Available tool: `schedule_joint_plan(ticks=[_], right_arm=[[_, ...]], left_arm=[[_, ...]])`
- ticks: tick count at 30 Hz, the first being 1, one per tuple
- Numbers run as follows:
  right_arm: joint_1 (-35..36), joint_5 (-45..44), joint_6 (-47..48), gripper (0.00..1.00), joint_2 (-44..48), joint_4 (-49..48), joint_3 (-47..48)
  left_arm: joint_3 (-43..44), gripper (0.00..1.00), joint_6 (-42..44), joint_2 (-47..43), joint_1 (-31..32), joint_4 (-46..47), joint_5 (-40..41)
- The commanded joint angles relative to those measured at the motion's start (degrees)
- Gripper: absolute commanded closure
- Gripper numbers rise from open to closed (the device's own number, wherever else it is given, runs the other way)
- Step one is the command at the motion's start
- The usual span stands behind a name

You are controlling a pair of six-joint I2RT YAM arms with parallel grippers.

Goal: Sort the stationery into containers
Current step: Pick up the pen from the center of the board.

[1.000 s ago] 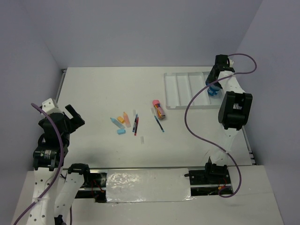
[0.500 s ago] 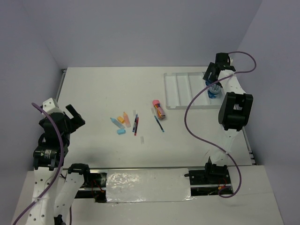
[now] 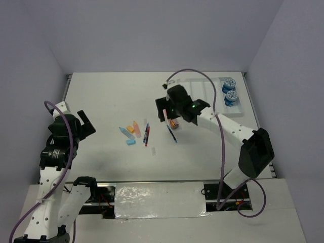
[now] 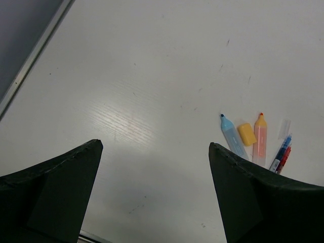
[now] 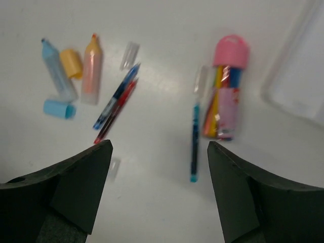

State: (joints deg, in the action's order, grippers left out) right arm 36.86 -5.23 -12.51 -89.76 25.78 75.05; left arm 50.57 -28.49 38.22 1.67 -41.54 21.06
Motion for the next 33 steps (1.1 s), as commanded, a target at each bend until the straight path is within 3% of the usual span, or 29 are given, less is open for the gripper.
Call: schedule_joint_plan(ticks=[1, 5, 9, 13, 23, 33], right_arm=[[6.71, -6.00, -8.28, 0.18, 2.13, -3.89, -5.34], [13.23, -9.71, -16.04, 0.39, -1.45, -8.28, -8.08], [16.83, -8.03, -11.85, 0.49, -10.77, -6.89, 0.78], [17.54, -9.70, -9.46, 0.50, -21.83, -1.71, 11.42], [17.54, -11.11, -6.73, 0.48, -36.98, 8.49, 31.55], [17.54, -9.01, -7.00, 0.44, -34.61, 6.03, 28.14]], left_arm=[[0.06, 0.01, 1.77, 0.98, 0.44, 3.31, -2.60], [-0.03, 0.01, 2.03, 1.68, 0.44, 3.48, -3.04], [0.06, 0.01, 1.86, 2.12, 0.52, 3.22, -2.69], [0.06, 0.01, 1.77, 2.30, 1.14, 3.04, -2.43], [0.15, 0.01, 1.77, 2.74, 1.40, 2.96, -2.34], [0.15, 0.00, 2.12, 2.65, 1.58, 3.22, -2.86]])
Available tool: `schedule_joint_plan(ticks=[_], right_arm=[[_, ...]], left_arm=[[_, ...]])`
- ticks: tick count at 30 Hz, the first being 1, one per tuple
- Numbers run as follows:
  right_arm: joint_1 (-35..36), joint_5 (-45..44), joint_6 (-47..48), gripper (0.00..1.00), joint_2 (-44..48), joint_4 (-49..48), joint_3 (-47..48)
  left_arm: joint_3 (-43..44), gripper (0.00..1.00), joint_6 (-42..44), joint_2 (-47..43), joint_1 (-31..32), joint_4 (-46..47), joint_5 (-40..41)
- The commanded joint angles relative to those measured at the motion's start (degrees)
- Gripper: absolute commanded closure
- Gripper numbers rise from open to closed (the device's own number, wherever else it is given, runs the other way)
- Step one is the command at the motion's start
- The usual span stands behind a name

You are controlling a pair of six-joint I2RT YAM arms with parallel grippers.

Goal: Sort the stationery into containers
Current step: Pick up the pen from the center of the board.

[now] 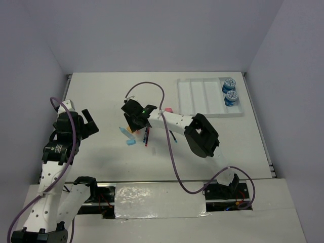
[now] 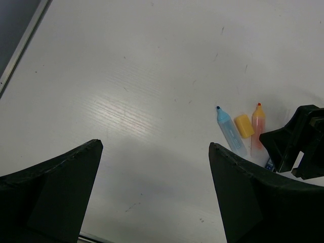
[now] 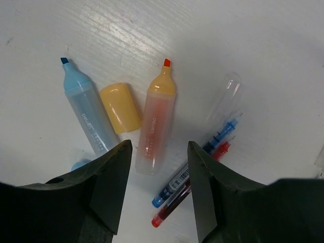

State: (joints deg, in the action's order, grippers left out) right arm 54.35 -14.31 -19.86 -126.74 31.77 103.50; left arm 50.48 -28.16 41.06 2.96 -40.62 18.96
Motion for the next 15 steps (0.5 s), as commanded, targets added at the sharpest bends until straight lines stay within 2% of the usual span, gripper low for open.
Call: schedule_joint_plan(ticks=[1, 9, 15], right_arm=[[0.23, 0.42, 0.17, 0.44, 2.46, 0.48, -0.49], [0.58, -8.01, -8.17, 0.44, 8.08, 1.28, -8.66], [0.50, -9.86, -13.80, 0.52, 12.47, -1.61, -15.61]], left_arm=[[0.23, 0.01, 1.71, -0.28, 0.38, 2.30, -0.77], [-0.03, 0.01, 1.79, -1.24, 0.64, 2.39, -0.77], [0.06, 0.01, 1.71, -1.42, 0.82, 2.30, -0.68]])
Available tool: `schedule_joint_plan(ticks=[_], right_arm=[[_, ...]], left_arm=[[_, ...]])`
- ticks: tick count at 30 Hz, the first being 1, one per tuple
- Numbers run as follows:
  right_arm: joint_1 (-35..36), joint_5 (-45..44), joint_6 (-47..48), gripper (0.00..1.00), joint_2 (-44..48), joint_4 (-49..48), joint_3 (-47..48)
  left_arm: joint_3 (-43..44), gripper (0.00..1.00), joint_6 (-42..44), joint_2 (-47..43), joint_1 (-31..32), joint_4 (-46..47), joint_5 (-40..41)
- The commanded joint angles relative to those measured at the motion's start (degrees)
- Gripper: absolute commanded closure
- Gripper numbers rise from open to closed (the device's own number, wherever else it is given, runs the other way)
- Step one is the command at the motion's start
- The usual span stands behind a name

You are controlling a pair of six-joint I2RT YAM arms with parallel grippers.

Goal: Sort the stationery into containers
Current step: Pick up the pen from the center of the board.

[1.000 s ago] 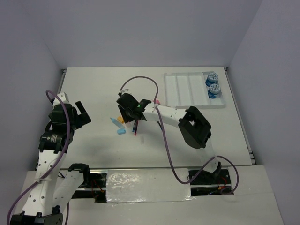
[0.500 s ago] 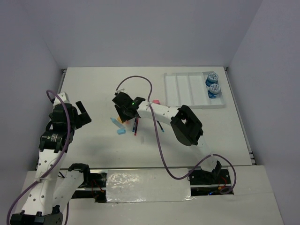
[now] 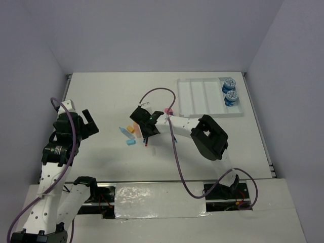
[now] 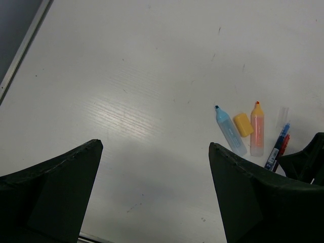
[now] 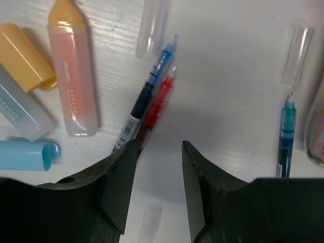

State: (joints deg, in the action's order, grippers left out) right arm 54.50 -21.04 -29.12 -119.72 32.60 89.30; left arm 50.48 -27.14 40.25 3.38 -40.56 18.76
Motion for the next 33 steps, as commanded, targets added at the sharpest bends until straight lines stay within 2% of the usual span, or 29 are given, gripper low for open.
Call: schedule_joint_plan(ticks=[1, 11, 20, 33], right_arm=[[0.34, -3.31, -4.89, 0.52, 5.81, -2.54, -2.10], [0.35, -1.64, -10.95, 0.59, 8.89, -4.21, -6.06], [0.61, -2.34, -15.08, 0.69, 6.35, -2.28, -3.43], [0.52, -1.99, -15.35, 0.70, 1.16, -1.13, 0.18]], left_arm=[[0.15, 0.01, 0.77, -0.70, 0.40, 2.24, -0.48], [0.15, 0.01, 0.59, -1.14, 0.67, 2.15, -0.13], [-0.03, 0.01, 0.59, -2.10, 0.84, 2.24, -0.04], [-0.12, 0.01, 0.42, -2.90, 1.98, 2.24, 0.40]])
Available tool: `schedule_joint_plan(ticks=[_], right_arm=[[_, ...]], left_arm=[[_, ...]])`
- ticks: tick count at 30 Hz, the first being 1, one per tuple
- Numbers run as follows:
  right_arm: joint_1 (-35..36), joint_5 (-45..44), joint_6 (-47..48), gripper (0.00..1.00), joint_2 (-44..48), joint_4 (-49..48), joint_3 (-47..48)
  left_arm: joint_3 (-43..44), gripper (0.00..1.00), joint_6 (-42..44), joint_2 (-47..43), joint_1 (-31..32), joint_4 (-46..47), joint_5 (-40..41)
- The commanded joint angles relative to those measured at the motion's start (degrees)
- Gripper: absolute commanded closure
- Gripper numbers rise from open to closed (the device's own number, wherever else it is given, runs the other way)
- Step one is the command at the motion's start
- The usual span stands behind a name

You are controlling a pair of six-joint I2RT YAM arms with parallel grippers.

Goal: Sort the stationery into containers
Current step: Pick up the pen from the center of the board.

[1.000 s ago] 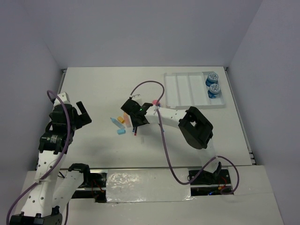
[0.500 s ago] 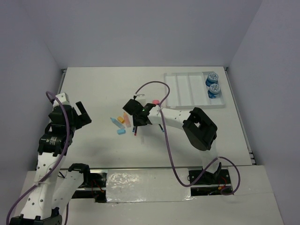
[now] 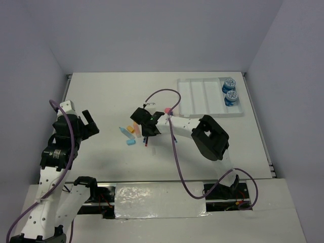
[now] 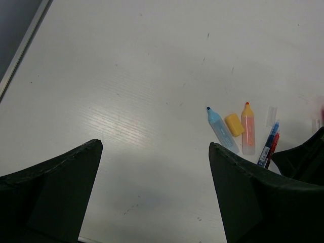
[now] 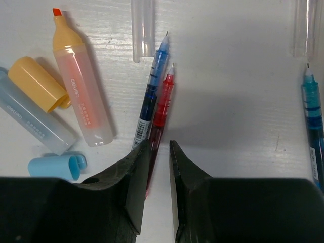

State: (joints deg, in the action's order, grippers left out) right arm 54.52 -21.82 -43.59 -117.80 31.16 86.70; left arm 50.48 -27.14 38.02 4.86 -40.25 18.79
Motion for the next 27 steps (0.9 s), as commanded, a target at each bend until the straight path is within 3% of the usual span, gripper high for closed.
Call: schedule_joint_plan(ticks=[1, 20, 27], right_arm=[[0.50, -1.20, -0.70, 0.70, -0.68, 0.13, 2.78], [-0.12, -0.33, -1.32, 0.70, -3.84, -0.22, 1.64], [-1.08, 0.73, -1.84, 0.80, -3.67, -0.13, 0.32]], left_arm=[[-0.03, 0.01, 0.42, -0.75, 0.50, 1.93, 0.37], [-0.03, 0.01, 0.42, -1.11, 1.03, 1.93, 0.46], [-0.03, 0.01, 0.42, -1.02, 1.11, 1.93, 0.46]])
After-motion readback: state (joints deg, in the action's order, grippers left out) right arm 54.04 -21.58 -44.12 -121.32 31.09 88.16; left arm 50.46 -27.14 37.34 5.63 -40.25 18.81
